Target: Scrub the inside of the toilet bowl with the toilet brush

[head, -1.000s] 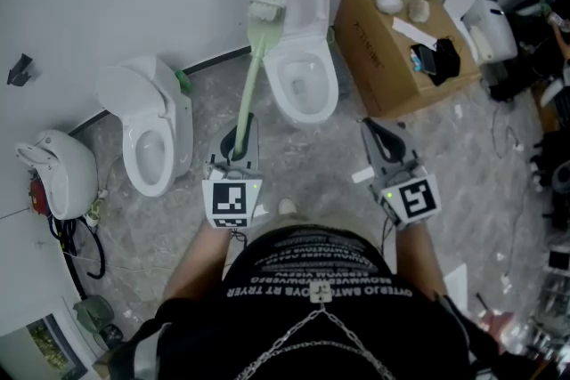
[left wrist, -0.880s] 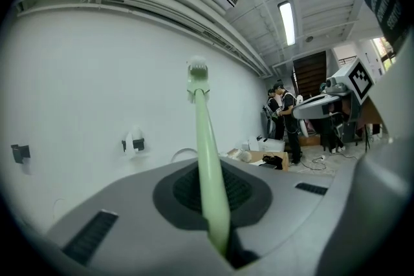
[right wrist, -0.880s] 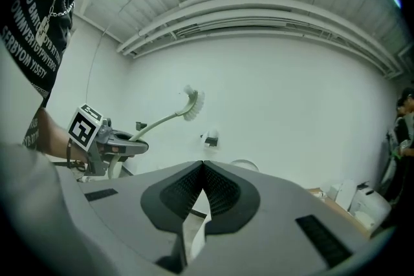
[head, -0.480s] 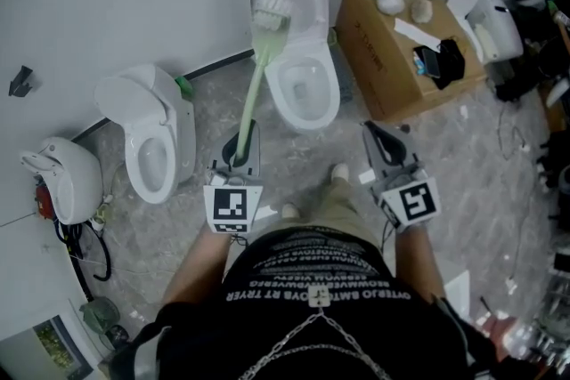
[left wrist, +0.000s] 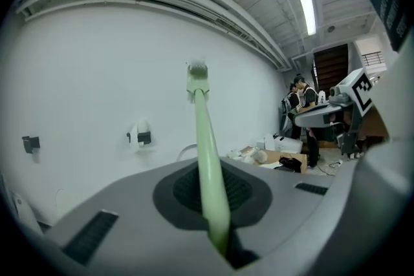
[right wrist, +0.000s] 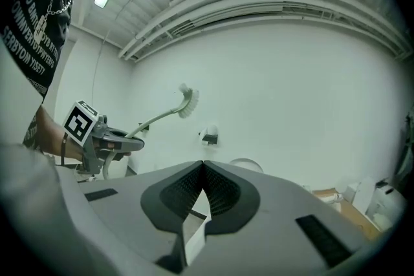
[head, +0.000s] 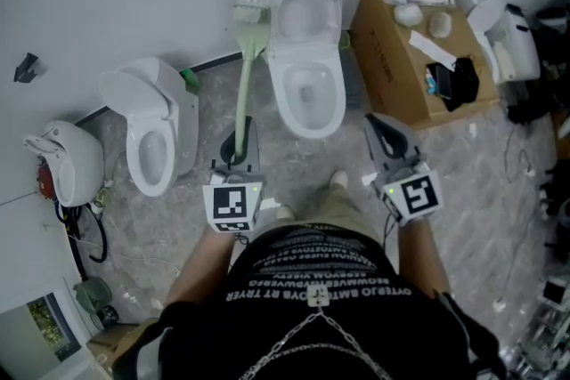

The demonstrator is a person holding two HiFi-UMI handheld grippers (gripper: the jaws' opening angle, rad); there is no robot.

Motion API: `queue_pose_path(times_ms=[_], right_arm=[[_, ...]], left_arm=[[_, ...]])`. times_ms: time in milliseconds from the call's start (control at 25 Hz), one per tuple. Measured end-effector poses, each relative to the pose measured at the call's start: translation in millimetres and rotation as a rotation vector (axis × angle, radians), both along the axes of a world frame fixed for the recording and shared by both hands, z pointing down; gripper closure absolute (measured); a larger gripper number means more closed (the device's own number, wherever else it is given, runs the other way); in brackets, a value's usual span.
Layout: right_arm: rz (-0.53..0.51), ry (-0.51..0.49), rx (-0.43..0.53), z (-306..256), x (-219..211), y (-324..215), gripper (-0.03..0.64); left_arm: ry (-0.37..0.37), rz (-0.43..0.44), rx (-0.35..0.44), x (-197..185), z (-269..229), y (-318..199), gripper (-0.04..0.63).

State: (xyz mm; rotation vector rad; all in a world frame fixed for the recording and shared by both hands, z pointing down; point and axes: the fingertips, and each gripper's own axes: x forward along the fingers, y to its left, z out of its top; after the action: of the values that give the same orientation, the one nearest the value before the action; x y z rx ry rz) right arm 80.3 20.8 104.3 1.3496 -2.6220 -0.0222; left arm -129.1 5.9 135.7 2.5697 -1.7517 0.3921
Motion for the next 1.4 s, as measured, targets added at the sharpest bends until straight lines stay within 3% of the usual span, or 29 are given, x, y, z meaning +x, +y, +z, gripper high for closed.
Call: queue_pose_path(times_ms=[400,960,1400], right_arm=[[-0.091,-0.012,0.031,-13.4,20.1,-68.6,0.612],[-0.231,-0.008,0.042,-18.4,68.8,-116.2,0.613],[-0.264,-0.009,-0.02,24.6,106.8,-150.1,0.613]], left_arm=[[-0.014,0.012,-0.003,42.8,-5.8,-39.6,0.594],[-0.018,-0.129,-0.05,88.1,1.3,-66.1,0.594],[-0.039,-0.191,-0.112,116.1,37.0,-80.7,0.594]])
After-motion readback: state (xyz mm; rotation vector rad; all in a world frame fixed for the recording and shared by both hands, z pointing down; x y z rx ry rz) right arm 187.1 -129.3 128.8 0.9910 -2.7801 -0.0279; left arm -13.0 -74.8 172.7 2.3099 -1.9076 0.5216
